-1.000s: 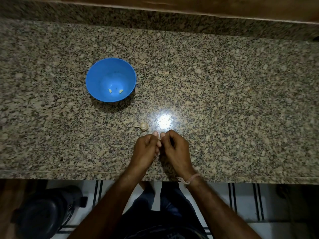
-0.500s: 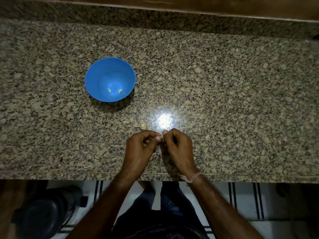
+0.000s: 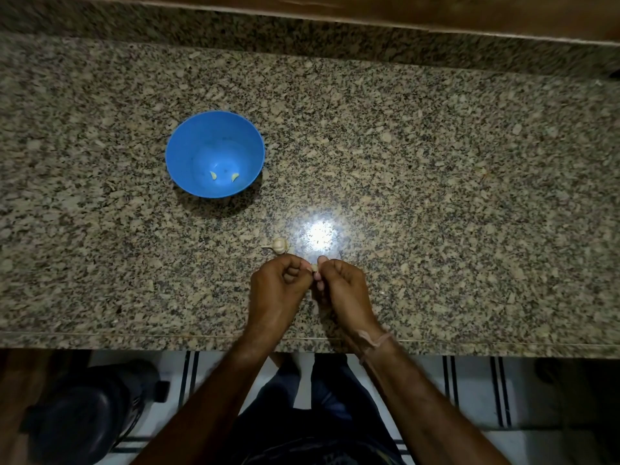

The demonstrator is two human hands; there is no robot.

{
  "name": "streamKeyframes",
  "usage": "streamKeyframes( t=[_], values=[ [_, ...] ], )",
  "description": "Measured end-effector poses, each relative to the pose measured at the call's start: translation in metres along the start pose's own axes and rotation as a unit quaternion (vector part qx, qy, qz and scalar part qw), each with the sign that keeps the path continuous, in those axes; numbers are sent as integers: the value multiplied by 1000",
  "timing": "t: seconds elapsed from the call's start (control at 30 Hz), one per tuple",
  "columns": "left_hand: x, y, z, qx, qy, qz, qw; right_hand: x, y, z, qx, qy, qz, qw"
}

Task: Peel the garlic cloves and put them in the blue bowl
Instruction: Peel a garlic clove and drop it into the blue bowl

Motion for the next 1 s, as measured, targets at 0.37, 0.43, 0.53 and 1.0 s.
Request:
streamKeyframes(
  t=[0.37,0.43,0.53,1.0],
  values=[
    [9,-2,1,8,-15,11,1000,9,8,-4,9,10,56,998],
    [5,-2,1,2,-43,14,999,9,6,-4,13,-38,16,999],
    [0,-1,2,5,-54,26,998,8,8,-4,5,-93,-35,995],
    [7,4,-3,166,-368,-236,884,11,8,-9,50,-217,-150,963]
  ],
)
Point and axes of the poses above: each hand's wrist, its own y-axis towards the middle knuckle, its own z-axis out of the palm, x = y × z, the point moved 1 cm from there along y, towards the middle knuckle, and after that the axes turned 7 degrees about y, right-handed, at the moved point
